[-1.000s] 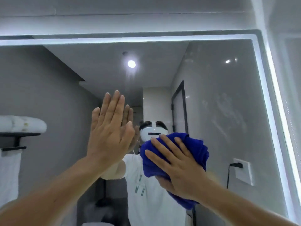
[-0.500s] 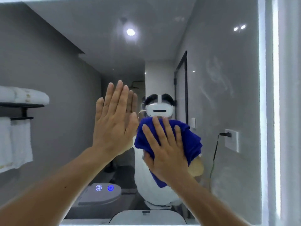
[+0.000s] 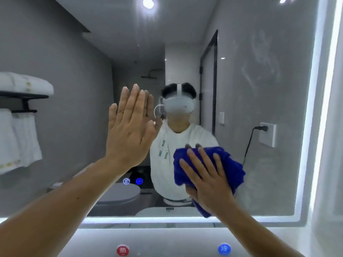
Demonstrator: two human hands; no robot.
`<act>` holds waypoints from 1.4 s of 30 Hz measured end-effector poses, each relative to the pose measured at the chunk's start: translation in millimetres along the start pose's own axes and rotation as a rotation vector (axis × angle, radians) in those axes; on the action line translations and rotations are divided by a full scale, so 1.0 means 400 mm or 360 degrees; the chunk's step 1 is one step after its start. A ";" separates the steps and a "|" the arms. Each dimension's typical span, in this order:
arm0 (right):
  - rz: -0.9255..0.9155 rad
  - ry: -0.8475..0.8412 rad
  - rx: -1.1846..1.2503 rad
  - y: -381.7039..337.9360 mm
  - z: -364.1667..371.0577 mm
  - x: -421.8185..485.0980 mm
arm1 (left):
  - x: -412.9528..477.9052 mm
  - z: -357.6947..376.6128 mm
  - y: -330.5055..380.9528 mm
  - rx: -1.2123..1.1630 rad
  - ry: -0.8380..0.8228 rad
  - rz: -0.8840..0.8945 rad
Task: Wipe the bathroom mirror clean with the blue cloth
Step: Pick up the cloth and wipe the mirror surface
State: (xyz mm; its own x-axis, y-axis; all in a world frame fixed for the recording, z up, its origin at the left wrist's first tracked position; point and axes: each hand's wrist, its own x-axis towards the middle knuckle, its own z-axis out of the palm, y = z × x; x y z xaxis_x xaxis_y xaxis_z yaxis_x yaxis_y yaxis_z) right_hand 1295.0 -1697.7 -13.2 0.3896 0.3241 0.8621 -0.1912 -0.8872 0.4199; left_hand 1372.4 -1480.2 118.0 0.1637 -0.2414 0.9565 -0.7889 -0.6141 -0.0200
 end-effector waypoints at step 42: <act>0.0097 0.0090 0.0025 -0.064 0.100 -0.244 | -0.052 0.219 0.088 0.0323 0.0212 0.0275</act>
State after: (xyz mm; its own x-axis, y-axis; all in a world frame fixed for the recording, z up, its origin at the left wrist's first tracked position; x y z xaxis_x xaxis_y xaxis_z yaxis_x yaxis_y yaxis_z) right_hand 1297.8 -1719.5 -119.3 0.3259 0.2869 0.9008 -0.1989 -0.9107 0.3620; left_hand 1393.2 -1562.6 72.0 -0.0528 -0.2631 0.9633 -0.6614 -0.7136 -0.2311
